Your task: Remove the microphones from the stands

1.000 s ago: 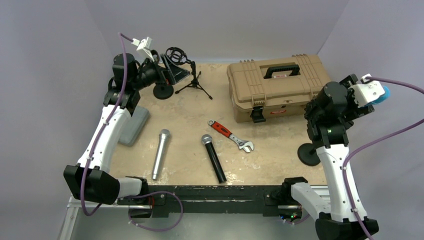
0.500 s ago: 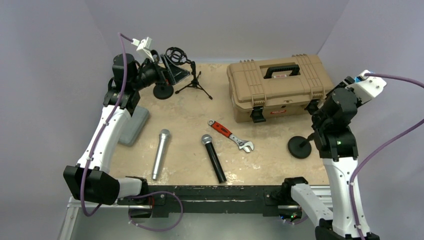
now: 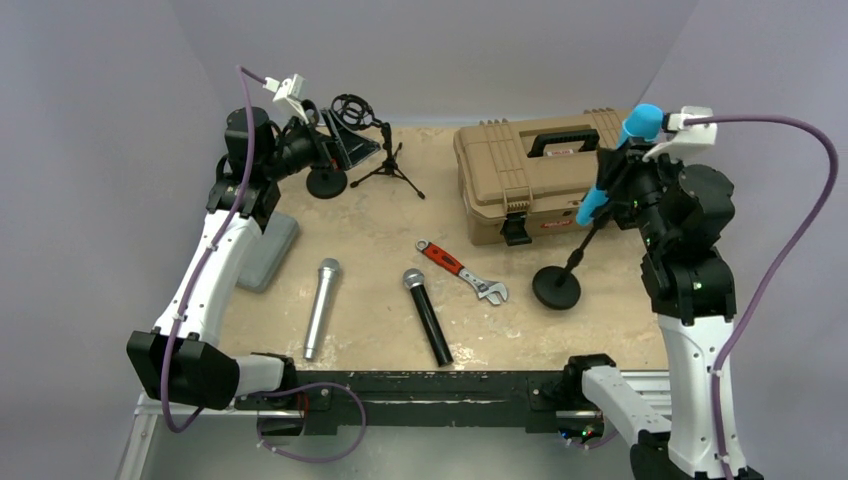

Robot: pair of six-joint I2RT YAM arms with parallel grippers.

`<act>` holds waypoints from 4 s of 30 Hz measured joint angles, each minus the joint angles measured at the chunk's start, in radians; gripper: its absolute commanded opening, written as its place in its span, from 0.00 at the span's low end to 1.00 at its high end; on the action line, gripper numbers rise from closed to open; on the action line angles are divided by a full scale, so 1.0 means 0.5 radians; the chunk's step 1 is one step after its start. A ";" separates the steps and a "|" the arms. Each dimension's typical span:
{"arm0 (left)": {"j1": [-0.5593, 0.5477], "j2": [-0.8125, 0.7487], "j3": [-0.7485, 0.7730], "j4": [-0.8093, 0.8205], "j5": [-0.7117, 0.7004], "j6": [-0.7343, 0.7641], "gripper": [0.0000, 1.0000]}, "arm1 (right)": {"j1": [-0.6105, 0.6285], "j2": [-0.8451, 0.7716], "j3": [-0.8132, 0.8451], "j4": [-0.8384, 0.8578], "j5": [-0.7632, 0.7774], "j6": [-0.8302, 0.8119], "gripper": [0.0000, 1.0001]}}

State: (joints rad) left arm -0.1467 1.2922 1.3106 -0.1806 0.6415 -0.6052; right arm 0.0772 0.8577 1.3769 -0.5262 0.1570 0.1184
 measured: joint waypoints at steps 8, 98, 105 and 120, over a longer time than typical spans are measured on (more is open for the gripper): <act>-0.019 0.009 0.000 -0.002 -0.005 0.011 0.96 | 0.101 0.146 0.016 0.051 -1.076 0.030 0.00; -0.428 -0.661 -0.869 0.266 0.443 0.483 1.00 | 1.995 0.305 -0.549 0.722 0.245 0.470 0.27; -0.521 -0.651 -0.896 0.375 0.500 0.709 1.00 | 1.992 0.232 -0.624 0.775 0.177 0.307 0.18; -0.575 -0.257 -0.661 0.354 1.012 0.854 0.81 | 1.992 0.191 -0.700 0.875 0.097 0.208 0.16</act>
State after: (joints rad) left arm -0.4339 1.1637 0.9798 -0.0036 1.1477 -0.1783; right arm 1.0733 0.9531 1.0271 -0.0887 0.2054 0.2226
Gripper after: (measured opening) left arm 0.813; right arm 0.362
